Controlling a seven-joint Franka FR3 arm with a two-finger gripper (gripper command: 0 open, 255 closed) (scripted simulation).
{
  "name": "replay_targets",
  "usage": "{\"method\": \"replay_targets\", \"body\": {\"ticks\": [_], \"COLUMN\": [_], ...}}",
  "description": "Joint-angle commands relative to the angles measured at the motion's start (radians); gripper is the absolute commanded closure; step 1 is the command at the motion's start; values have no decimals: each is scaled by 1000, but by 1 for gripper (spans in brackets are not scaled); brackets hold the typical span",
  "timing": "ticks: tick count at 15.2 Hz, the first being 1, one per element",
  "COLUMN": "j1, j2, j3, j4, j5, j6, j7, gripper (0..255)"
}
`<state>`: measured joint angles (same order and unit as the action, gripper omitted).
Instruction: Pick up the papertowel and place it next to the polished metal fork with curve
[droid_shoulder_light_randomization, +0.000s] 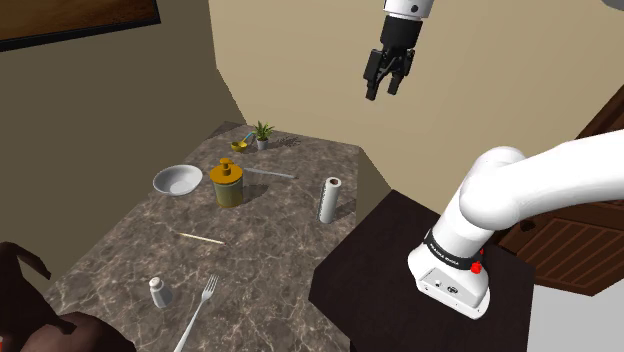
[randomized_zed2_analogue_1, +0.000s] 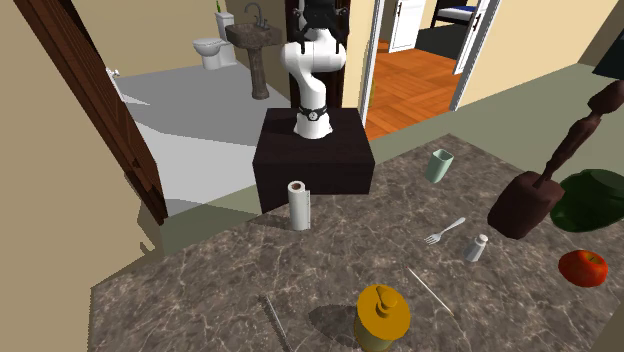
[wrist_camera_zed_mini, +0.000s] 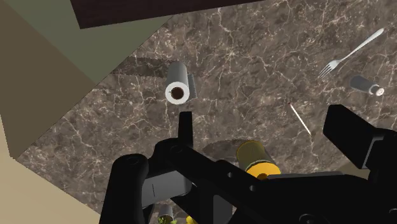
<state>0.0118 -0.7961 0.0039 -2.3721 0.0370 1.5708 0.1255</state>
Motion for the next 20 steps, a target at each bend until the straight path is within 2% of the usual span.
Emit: {"method": "replay_targets", "body": {"ticks": [1, 11, 20], "j1": [0, -13, -21], "j2": [0, 91, 347], "j3": [0, -57, -117], "j4": [0, -266, -387], "j5": [0, -39, -61], "j6": [0, 360, 740], "j7": [0, -94, -184], "gripper": [0, 0, 0]}}
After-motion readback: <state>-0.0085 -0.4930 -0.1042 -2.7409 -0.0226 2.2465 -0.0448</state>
